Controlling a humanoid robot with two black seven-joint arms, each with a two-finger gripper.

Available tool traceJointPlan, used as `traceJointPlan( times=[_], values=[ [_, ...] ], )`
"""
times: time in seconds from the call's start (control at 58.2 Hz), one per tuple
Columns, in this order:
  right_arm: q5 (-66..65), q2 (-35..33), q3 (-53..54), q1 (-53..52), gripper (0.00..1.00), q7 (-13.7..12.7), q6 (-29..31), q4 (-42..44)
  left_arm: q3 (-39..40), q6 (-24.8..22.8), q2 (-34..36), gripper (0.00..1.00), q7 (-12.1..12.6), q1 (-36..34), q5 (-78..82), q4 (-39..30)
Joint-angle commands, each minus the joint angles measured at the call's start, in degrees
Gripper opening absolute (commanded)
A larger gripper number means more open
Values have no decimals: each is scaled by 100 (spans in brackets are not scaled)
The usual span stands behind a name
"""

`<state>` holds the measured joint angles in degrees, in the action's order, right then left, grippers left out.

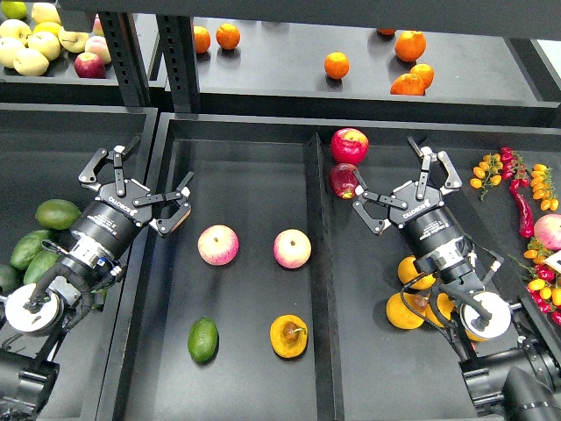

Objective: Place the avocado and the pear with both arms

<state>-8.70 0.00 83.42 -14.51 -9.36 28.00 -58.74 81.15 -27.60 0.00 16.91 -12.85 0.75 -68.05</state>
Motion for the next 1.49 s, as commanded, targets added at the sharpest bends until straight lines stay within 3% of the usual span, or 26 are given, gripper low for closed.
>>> traceJointPlan(
  times=[0.0, 0.086, 0.876, 1.065, 1.168, 1.305, 1.357, 1.477],
  values=[
    [0, 0, -1, 1, 100, -5, 0, -6, -29, -40, 0, 100, 14, 1, 4, 11],
    [0, 0, 25, 1, 100, -5, 0, -6, -20, -40, 0, 100, 110, -7, -5, 2],
    [0, 0, 34, 1, 100, -5, 0, -23, -152, -40, 0, 100, 50, -60, 4, 134],
    [9, 0, 34, 1, 100, 4, 0, -23, -29, -40, 0, 100, 181, -86, 4, 99],
    [9, 0, 43, 1, 100, 4, 0, -23, 6, -40, 0, 100, 436, -323, -5, 99],
    [9, 0, 52, 10, 100, 13, 0, -23, -169, -40, 0, 99, 1109, -868, -49, 143],
    [9, 0, 70, 10, 100, 13, 0, -23, -380, -40, 122, 98, 1109, -1079, -84, 187],
    [18, 0, 166, 54, 100, 13, 0, -50, -1504, -40, 1299, 97, 1109, -1641, -444, 292]
  ],
)
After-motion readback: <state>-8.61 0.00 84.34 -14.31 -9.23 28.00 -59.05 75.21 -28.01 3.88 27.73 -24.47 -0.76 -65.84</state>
